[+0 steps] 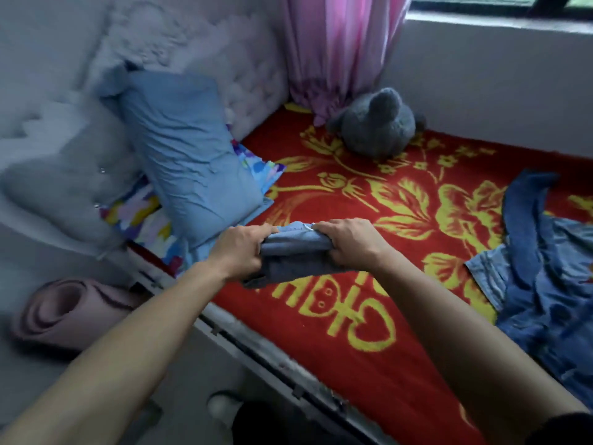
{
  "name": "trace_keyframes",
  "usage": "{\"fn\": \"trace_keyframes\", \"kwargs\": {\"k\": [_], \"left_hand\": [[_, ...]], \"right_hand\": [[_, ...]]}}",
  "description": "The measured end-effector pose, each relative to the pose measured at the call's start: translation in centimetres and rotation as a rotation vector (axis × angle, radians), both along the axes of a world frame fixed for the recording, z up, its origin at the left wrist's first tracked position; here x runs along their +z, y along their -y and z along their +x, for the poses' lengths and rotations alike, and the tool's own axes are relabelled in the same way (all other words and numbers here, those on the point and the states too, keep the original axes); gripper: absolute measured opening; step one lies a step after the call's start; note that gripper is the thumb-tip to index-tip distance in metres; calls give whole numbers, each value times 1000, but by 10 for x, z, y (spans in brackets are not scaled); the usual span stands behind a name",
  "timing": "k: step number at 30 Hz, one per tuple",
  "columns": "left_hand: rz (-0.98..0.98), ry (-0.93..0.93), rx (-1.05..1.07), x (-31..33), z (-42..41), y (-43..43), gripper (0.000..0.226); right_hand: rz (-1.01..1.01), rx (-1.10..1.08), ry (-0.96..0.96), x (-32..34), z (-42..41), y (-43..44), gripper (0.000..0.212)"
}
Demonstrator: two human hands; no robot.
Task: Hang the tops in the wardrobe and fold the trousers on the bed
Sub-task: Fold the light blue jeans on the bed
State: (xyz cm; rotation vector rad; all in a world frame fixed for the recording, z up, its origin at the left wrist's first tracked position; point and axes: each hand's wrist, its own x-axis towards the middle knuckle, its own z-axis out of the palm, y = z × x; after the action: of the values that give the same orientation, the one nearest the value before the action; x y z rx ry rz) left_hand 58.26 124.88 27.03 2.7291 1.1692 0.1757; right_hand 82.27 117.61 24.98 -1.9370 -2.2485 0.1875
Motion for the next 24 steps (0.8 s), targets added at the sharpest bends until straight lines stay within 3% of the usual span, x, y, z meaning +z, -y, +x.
{"fn": "trace_keyframes", "kwargs": {"k": [7, 14, 19, 24], "left_hand": [[-80, -29, 296, 39, -129, 71, 43], [-44, 80, 399, 76, -282, 150, 40], [80, 103, 530, 89, -423, 226, 37], [214, 43, 689, 147, -556, 291, 40]], "right_hand": [[65, 320, 18, 43, -109, 8, 41], [172, 537, 65, 81, -260, 32, 41], [203, 683, 95, 106, -408, 79, 36], [363, 811, 112, 160, -558, 111, 37]]}}
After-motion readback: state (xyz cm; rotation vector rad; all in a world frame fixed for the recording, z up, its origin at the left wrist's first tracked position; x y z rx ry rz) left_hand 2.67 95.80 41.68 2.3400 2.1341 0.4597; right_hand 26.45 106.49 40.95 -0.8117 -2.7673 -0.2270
